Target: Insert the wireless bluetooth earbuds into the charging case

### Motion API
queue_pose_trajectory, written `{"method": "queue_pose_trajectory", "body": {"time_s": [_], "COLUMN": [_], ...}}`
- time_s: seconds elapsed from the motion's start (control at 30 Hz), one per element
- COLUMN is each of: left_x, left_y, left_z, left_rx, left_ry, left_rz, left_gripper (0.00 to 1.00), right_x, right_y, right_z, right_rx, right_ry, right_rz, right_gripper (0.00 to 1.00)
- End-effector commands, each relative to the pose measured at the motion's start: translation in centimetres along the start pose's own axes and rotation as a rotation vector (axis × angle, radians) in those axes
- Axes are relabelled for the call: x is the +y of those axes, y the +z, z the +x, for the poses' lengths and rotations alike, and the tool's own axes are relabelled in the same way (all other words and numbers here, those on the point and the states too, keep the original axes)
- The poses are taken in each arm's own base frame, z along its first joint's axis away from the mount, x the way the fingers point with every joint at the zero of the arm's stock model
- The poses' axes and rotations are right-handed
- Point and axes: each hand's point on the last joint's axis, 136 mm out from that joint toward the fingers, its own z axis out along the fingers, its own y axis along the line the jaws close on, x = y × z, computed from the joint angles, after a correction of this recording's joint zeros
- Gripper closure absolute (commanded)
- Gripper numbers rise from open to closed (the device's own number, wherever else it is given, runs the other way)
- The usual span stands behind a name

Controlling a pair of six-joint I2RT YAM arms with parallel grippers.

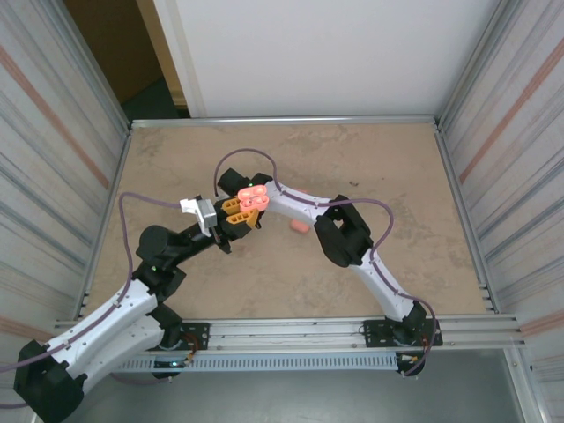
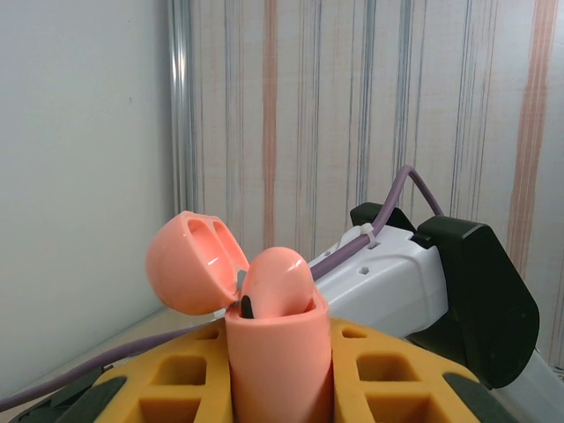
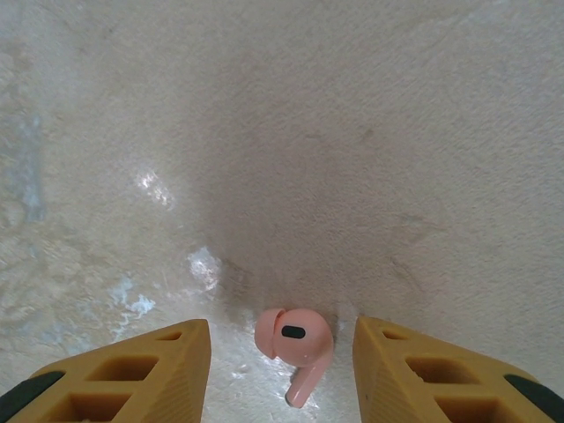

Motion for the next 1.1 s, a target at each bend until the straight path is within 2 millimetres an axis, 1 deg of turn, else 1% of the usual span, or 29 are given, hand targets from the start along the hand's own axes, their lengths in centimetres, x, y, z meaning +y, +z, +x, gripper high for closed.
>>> {"method": "queue_pose_trajectory", "body": {"time_s": [0.0,0.4,0.63,0.83,1.07], "left_x": [-0.5,-0.4,-0.4,-0.3,-0.2], "left_y": [0.1,0.1,0.1,0.2,0.1], "left_z": [-1.4,-1.3,-1.1,-1.1,-1.0], "left_rx": [-0.040,-0.038,-0.033,-0.032,-0.029], "left_ry": [0.012,0.011,0.010,0.012,0.011], "left_rz": [0.015,0.015,0.012,0.009,0.004], "left_gripper": [1.00,1.00,1.00,1.00,1.00], "right_x": [0.1,0.0,0.0,0.2,0.2], "right_y": [0.1,0.6,1.3,1.6,1.1], "right_z": [0.2,0.1,0.4,0.6,0.6], "right_rx": [0.025,0.034,0.050,0.057,0.057], "right_ry": [-0.032,-0.042,-0.042,-0.042,-0.039], "right_rz": [0.006,0.013,0.009,0.002,-0.002], "right_gripper": [0.55,0.55,0.56,0.61,0.67]}}
